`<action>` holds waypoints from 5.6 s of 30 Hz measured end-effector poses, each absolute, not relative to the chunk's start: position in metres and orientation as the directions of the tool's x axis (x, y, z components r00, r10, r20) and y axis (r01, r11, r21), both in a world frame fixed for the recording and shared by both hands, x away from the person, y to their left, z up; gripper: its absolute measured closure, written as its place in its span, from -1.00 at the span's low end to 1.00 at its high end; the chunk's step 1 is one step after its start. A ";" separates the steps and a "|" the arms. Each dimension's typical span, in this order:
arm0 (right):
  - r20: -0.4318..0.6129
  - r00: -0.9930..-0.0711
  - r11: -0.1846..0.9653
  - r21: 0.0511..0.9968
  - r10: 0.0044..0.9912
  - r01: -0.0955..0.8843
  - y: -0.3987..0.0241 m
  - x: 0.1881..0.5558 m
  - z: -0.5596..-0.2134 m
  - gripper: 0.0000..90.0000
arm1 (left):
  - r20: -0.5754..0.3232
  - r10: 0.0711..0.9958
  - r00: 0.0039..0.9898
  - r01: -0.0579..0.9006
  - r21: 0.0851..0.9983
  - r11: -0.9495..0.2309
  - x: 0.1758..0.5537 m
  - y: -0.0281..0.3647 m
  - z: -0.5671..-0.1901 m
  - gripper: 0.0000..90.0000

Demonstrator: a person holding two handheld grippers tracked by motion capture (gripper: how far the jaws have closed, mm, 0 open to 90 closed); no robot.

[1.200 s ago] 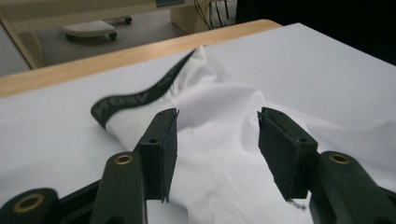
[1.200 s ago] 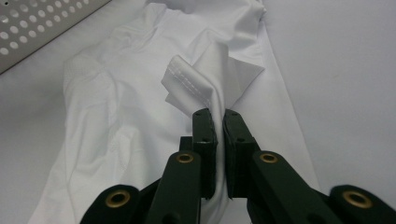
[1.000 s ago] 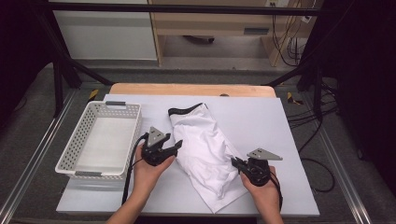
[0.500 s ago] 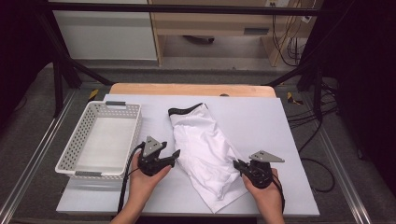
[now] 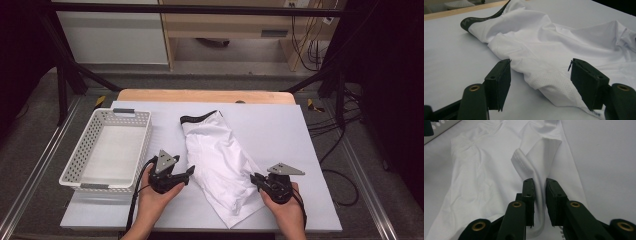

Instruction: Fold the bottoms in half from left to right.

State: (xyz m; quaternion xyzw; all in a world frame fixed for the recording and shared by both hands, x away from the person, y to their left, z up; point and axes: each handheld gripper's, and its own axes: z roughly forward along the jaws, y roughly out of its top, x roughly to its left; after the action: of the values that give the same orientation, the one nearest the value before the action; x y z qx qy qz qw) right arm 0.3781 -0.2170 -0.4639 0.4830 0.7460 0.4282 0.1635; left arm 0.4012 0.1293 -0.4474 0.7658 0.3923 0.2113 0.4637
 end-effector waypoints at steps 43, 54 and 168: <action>0.016 -0.437 0.251 0.801 0.899 0.544 -0.193 0.386 -0.458 0.21 | 0.055 0.772 0.633 0.456 0.780 -0.429 0.401 0.112 -0.474 -0.25; 0.076 -0.412 0.190 0.802 0.908 0.566 -0.214 0.382 -0.456 0.94 | 0.008 0.783 0.622 0.492 0.773 -0.400 0.412 0.109 -0.475 0.12; 0.031 -0.460 0.278 0.761 0.888 0.587 -0.212 0.366 -0.470 1.00 | 0.075 0.745 0.663 0.361 0.839 -0.407 0.350 0.134 -0.455 0.30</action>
State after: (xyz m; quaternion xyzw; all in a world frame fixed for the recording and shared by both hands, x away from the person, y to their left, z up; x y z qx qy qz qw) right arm 0.3659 -0.2118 -0.4696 0.4773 0.7723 0.3653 0.2058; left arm 0.3497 0.1339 -0.4548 0.8076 0.3424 0.2262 0.4236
